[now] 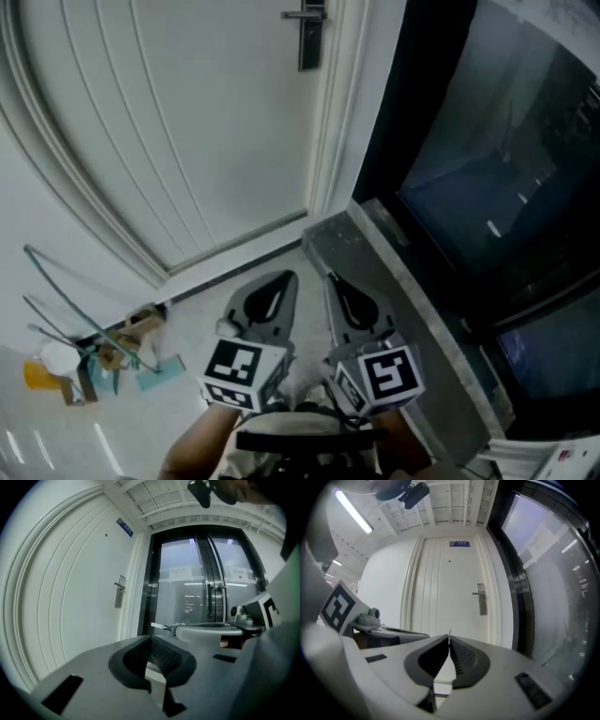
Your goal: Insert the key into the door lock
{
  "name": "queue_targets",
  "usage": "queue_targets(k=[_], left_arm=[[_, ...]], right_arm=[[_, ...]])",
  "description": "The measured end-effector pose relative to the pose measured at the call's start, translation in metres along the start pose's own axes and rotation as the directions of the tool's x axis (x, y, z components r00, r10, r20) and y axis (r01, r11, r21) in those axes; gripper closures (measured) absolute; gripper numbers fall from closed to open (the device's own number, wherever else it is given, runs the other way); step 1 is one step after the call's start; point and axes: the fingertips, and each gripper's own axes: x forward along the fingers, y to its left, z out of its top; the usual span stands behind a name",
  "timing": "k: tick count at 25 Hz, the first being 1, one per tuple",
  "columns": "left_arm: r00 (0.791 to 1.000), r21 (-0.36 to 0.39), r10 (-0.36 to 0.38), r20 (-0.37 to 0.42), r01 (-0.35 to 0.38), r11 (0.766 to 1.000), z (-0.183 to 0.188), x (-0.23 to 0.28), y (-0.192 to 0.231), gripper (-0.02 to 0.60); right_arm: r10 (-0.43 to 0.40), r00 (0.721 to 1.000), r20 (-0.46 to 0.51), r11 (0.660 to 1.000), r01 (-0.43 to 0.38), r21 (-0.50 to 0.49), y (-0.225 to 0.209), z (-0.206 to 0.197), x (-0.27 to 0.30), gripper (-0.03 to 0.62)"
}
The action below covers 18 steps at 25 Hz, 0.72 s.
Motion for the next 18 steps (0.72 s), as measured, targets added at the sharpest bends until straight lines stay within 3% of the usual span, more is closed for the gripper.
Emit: queue_targets(k=[8,18], left_arm=[[1.000,-0.027,0.000,-0.029,0.000,1.000,-0.0031,0.0040,-0.0040,0.572],[0.999,-0.009,0.000,-0.037,0.000,1.000,-0.0062,0.0087,-0.0031,0.572]], right_arm=[[0.003,1.000,-0.003,1.000,-0.003,0.006,-0.0057,-0.0029,0.0002,0.577],[0.012,1.000,0.013,1.000,-0.012,0.026,-0.0080,-0.0016,0.0021,0.577]])
